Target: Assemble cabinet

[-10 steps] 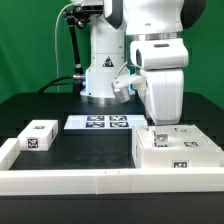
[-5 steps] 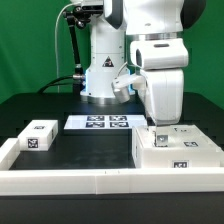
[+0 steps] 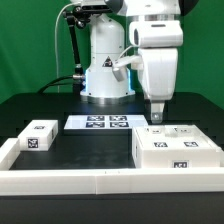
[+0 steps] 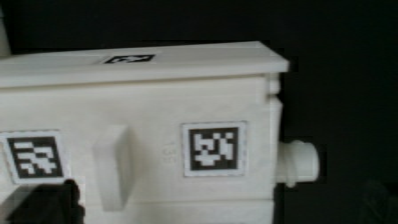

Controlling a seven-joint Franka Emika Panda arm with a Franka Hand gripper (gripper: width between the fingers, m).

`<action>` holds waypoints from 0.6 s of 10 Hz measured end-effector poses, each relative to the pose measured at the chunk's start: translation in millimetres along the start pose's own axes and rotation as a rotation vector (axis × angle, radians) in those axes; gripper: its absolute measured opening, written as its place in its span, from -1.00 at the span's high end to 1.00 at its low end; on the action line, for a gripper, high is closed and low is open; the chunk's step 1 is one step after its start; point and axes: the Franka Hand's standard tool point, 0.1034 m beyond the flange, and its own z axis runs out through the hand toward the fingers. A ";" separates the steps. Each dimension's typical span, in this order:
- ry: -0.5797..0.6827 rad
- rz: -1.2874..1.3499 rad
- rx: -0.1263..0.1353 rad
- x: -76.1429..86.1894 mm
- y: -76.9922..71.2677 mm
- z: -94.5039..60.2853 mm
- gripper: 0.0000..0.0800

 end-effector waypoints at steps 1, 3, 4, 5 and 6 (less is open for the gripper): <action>0.003 -0.017 0.003 -2.0 3.9 4.0 -0.99; 0.004 0.054 0.005 -1.4 3.1 4.5 -0.99; 0.009 0.207 0.008 0.0 2.8 4.5 -0.99; 0.011 0.346 0.011 0.4 1.7 5.2 -0.99; 0.028 0.573 -0.004 3.6 -3.0 8.7 -0.99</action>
Offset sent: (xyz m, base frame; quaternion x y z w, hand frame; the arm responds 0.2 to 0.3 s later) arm 0.0000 0.0000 0.0000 0.0000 0.0000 0.2571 0.9664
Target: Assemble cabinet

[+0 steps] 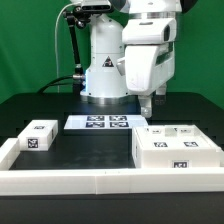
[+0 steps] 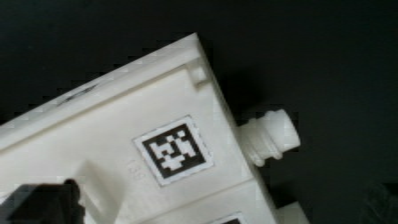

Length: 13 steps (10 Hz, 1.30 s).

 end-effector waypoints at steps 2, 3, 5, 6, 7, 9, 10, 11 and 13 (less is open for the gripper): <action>-0.001 0.284 0.009 2.4 -11.4 3.1 -0.99; 0.003 0.366 0.018 3.5 -12.4 3.2 -0.99; 0.009 0.531 0.035 5.9 -15.1 3.3 -0.99; 0.012 0.570 0.042 6.8 -16.1 3.3 -0.99; 0.011 0.705 0.056 7.2 -18.5 4.7 -0.99; -0.037 1.048 0.040 -1.7 -34.3 18.5 -0.99; -0.047 1.165 0.024 0.5 -38.7 20.4 -0.99; -0.046 1.221 0.035 1.7 -40.1 20.6 -0.99; -0.046 1.182 0.036 2.0 -40.7 21.1 -0.99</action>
Offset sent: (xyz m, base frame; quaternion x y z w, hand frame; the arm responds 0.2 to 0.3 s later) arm 0.0000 0.0000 0.0000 0.0000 0.0000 0.1938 0.9810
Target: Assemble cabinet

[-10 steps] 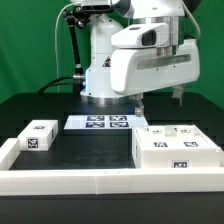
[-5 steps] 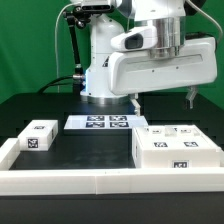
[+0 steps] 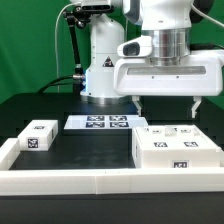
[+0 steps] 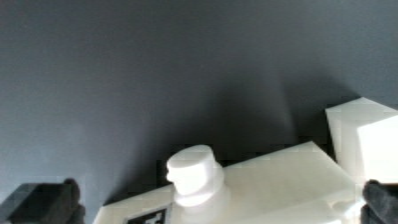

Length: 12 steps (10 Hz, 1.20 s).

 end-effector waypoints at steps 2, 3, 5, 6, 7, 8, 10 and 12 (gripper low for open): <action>-0.019 -0.154 -0.008 -6.4 -1.6 13.6 -0.99; -0.018 -0.220 -0.029 -11.7 -8.6 17.5 -0.99; -0.016 -0.286 -0.031 -2.0 9.9 22.3 -0.99; -0.016 -0.282 -0.031 -2.7 8.6 22.5 -0.99; -0.017 -0.290 -0.030 -3.6 7.1 22.7 -0.99; -0.018 -0.291 -0.031 -3.4 8.2 23.6 -0.99; -0.023 -0.273 -0.038 -3.3 21.5 43.2 -0.99; -0.021 -0.266 -0.036 -3.9 23.6 50.9 -0.99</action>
Offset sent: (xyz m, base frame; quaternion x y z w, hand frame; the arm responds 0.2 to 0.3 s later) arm 0.0058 -0.0195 -0.0105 -0.0621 0.0017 -0.0999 0.9931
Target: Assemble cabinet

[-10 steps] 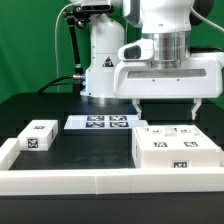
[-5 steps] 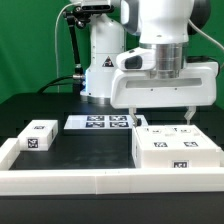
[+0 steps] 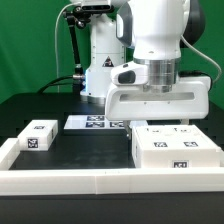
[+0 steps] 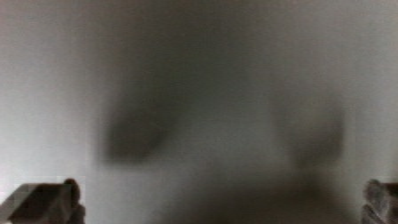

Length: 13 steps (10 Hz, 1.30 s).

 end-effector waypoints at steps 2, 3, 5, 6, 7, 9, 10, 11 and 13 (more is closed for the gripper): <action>0.000 -0.004 0.000 0.0 -0.4 -0.1 -0.99; 0.000 -0.005 0.000 -0.1 -0.4 -0.1 -0.99; 0.014 -0.020 0.004 4.3 -11.7 2.3 -0.99; 0.021 -0.028 0.005 6.9 -16.4 4.1 -0.99; 0.031 -0.033 0.007 8.8 -18.6 4.5 -0.99; 0.042 -0.042 0.009 10.1 -23.3 4.2 -0.99; 0.044 -0.050 0.007 10.8 -20.2 4.2 -0.99; 0.043 -0.058 0.002 10.6 -14.8 4.9 -0.99; 0.043 -0.026 0.007 11.8 -10.8 4.6 -0.99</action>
Offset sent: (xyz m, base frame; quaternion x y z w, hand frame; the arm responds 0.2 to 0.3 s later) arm 0.0000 0.0000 0.0000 0.0000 0.0000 0.0000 1.0000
